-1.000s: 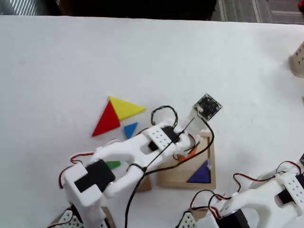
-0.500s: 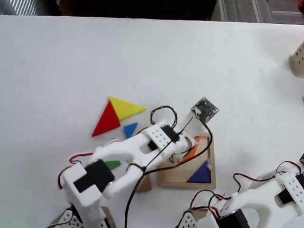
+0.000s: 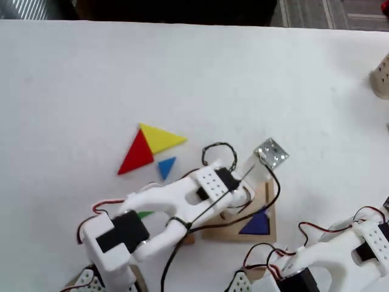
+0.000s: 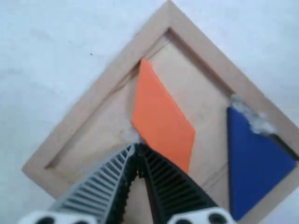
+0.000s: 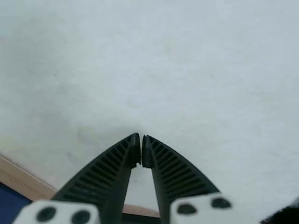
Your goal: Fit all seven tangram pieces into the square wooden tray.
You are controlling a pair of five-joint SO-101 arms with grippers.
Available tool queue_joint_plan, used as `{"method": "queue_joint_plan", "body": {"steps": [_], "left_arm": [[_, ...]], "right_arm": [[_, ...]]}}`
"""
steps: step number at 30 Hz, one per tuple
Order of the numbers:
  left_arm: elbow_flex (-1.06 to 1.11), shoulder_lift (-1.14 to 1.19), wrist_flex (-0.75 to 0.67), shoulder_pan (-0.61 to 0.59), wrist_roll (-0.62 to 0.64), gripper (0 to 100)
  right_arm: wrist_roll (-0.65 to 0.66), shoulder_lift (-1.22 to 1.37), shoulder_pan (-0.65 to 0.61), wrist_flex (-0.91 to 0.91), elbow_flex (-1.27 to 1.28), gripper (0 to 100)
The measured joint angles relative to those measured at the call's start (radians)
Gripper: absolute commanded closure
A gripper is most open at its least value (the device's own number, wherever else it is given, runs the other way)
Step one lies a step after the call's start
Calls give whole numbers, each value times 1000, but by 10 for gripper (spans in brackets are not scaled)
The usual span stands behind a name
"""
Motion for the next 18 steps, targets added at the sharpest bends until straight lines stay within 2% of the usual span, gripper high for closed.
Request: {"method": "queue_joint_plan", "body": {"steps": [14,18], "left_arm": [[0,-28,14,29,0,977],[0,-104,8,-25,0,977]], "right_arm": [[0,0,0,0,0,981],[0,0,0,0,0,981]]}}
